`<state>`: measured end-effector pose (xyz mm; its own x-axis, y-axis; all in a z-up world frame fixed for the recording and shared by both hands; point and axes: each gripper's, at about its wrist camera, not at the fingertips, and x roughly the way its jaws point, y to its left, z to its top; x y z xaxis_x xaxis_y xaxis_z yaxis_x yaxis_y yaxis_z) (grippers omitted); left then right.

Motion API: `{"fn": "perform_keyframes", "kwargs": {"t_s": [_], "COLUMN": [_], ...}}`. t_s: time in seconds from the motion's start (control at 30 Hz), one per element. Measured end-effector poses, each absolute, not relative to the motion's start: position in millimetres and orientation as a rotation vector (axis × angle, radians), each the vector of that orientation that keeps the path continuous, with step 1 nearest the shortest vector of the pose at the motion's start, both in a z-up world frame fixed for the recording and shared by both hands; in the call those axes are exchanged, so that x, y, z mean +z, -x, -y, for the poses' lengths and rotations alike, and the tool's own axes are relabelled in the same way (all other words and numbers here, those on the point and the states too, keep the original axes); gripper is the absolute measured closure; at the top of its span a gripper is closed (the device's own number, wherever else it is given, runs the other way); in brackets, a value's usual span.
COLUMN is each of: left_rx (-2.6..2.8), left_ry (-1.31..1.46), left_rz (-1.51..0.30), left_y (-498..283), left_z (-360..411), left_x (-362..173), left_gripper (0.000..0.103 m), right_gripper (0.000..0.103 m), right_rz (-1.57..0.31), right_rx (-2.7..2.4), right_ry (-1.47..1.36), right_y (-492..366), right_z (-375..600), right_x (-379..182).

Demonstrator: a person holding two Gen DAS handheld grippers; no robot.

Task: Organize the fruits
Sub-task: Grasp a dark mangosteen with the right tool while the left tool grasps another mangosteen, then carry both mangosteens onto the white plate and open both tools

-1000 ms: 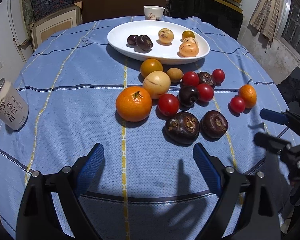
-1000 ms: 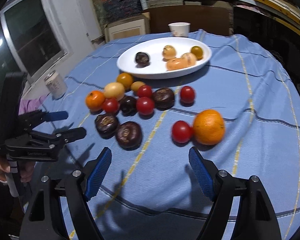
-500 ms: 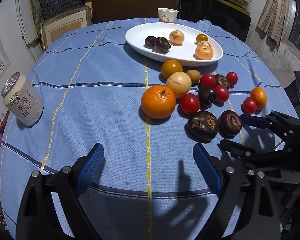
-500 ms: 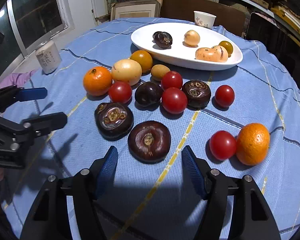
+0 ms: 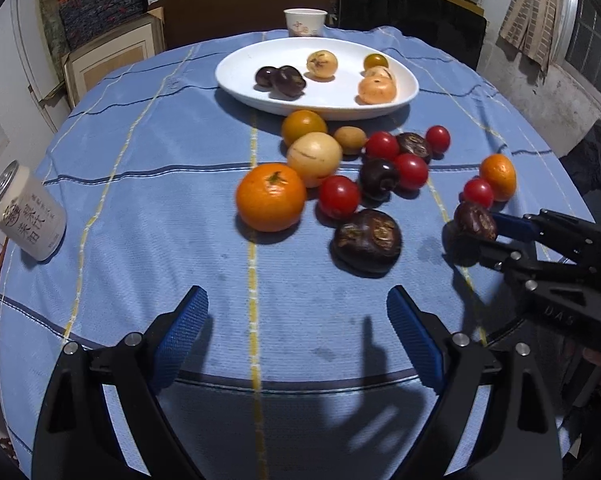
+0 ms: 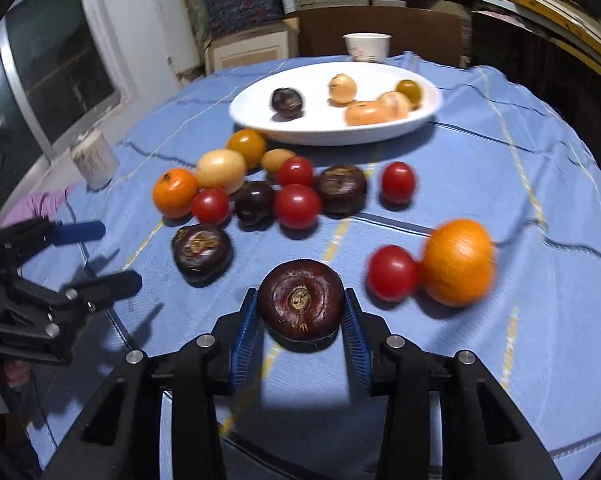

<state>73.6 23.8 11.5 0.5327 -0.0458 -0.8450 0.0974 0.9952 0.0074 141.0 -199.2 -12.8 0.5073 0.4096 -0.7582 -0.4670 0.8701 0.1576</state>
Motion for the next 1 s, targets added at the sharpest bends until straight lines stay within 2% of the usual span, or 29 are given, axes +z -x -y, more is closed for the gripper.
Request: {"fn": "perform_keyframes", "kwargs": {"t_s": [0.37, 0.4, 0.47, 0.5, 0.77, 0.87, 1.0], "left_rx": [-0.115, -0.120, -0.137, -0.139, -0.124, -0.113, -0.126], "left_ry": [-0.053, -0.045, -0.036, -0.030, -0.068, -0.069, -0.056], "left_rz": [-1.034, -1.039, -1.054, -1.067, -1.052, -1.045, -1.051], "left_y": [-92.2, -94.3, -98.3, -101.3, -113.4, -115.8, -112.6], "left_z": [12.8, 14.5, 16.9, 17.7, 26.0, 24.7, 19.5], "left_x": [0.9, -0.9, -4.8, -8.0, -10.5, -9.3, -8.0], "left_gripper": [0.015, 0.017, 0.037, 0.042, 0.042, 0.055, 0.056], "right_gripper": [0.060, 0.060, 0.060, 0.060, 0.060, 0.060, 0.060], "right_rz": [-0.876, -0.877, -0.874, -0.870, -0.878, -0.886, -0.892], "right_rx": [0.564, 0.566, 0.581, 0.585, 0.602, 0.596, 0.585], "right_ry": [-0.046, -0.051, -0.070, -0.072, -0.074, -0.075, -0.065], "right_y": [-134.8, -135.1, -135.4, -135.4, -134.9, -136.3, -136.5], "right_z": [236.7, 238.0, 239.8, 239.8, 239.5, 240.2, 238.2], "right_x": [-13.8, -14.2, -13.5, -13.1, -15.6, -17.1, -17.6]}}
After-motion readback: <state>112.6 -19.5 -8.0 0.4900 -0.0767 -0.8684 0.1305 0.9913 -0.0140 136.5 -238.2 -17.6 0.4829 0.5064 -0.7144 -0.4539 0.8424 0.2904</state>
